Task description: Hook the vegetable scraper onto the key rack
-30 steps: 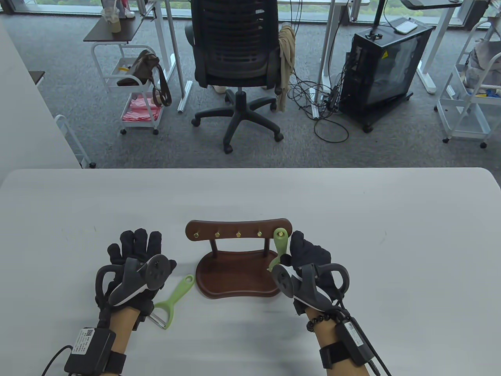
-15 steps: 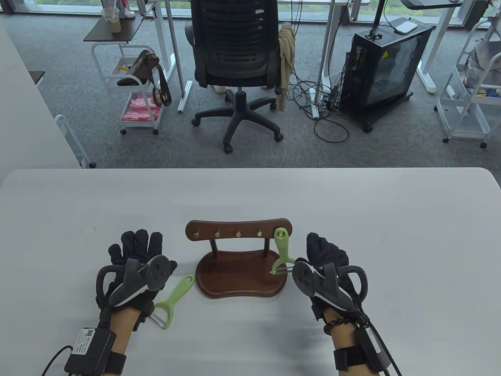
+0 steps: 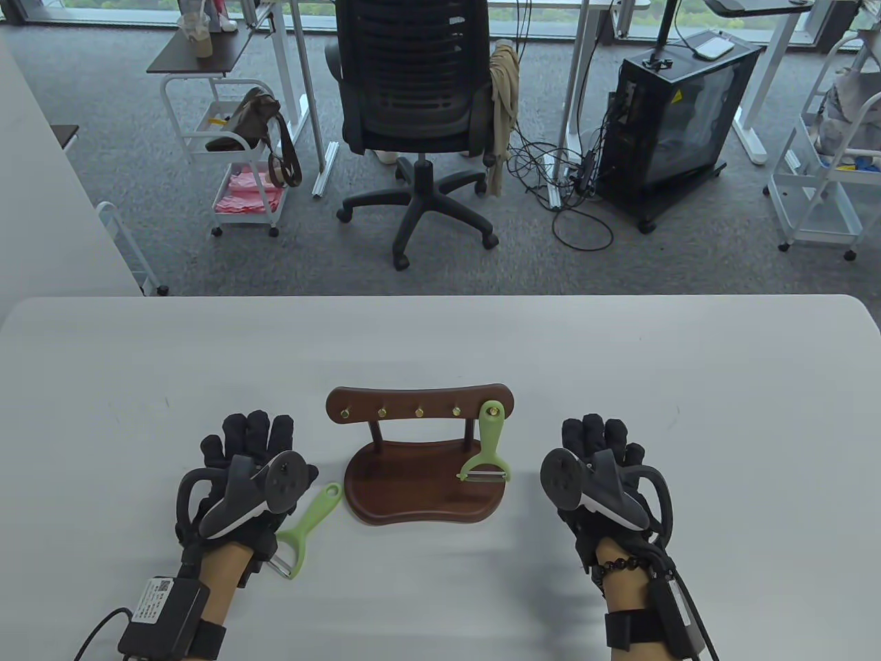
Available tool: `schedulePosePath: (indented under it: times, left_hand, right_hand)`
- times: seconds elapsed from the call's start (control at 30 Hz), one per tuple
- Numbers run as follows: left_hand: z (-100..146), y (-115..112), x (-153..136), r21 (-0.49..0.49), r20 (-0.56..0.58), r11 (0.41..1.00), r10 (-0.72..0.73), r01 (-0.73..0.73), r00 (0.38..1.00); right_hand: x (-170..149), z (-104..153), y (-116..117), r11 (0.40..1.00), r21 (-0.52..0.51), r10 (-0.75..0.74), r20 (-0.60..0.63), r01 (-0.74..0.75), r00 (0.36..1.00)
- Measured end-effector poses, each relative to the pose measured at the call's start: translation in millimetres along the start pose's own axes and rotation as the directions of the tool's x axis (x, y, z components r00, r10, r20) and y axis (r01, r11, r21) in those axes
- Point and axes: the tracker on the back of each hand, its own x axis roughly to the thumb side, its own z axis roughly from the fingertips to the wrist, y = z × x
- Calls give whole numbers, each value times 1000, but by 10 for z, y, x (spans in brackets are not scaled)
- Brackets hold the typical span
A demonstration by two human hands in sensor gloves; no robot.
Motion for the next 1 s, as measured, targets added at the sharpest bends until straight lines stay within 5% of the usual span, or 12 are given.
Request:
schedulePosePath:
  times: [0.53, 1.0]
  left_hand:
    - [-138, -475, 324, -325, 80, 935, -122, 142, 989]
    - [-194, -694, 342, -434, 80, 882, -167, 185, 983]
  right_hand:
    - [-10, -13, 24, 1000, 11, -13, 8, 13, 1000]
    - [13, -14, 7, 1000, -24, -11, 22, 11, 1000]
